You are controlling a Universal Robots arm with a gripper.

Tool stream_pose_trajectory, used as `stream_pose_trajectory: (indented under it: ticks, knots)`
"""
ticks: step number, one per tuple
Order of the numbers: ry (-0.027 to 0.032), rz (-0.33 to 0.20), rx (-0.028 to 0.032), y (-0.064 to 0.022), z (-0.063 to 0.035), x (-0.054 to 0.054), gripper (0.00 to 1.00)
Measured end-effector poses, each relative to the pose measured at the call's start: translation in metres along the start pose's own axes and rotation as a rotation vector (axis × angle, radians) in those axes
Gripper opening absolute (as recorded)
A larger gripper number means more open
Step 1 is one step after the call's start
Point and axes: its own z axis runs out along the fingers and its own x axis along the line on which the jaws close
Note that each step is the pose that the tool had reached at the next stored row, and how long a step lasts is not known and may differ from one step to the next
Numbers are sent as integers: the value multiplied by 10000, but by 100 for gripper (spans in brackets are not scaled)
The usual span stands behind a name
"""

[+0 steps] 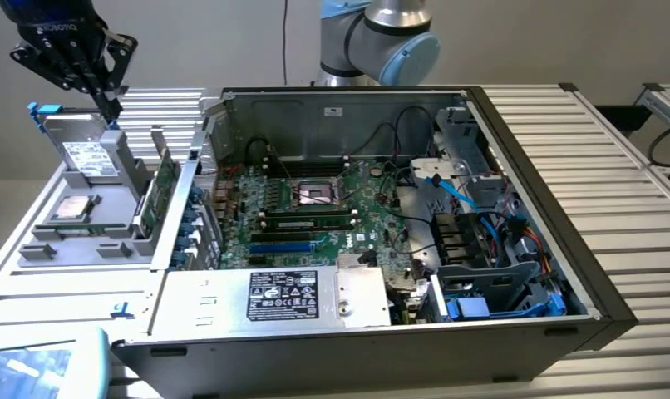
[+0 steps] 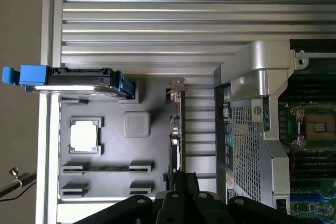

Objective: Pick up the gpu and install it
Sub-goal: 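Pick up the gpu and move the gpu toward the slot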

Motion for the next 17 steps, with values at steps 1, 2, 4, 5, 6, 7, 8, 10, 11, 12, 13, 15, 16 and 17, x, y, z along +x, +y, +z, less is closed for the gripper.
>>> stream_pose_trajectory:
  ticks: [1, 2, 4, 5, 6, 7, 8, 10, 11, 12, 13, 15, 16, 17]
  knots:
    - [0, 0, 0, 0, 0, 0, 13]
    - [1, 1, 1, 1, 0, 1, 19]
    - [1, 1, 1, 0, 0, 2, 31]
    - [2, 2, 2, 0, 1, 2, 31]
    - [2, 1, 2, 0, 2, 2, 37]
    - [0, 1, 0, 0, 7, 2, 43]
    - [0, 1, 0, -1, 14, 3, 43]
    - [0, 1, 0, -3, 45, 4, 49]
    - [1, 1, 1, -4, 62, 4, 49]
    - [1, 2, 0, -5, 80, 5, 49]
    - [0, 2, 0, -6, 98, 6, 49]
    - [1, 2, 1, -9, 135, 9, 49]
    - [1, 4, 1, -12, 152, 11, 49]
    - [1, 3, 0, -19, 170, 13, 49]
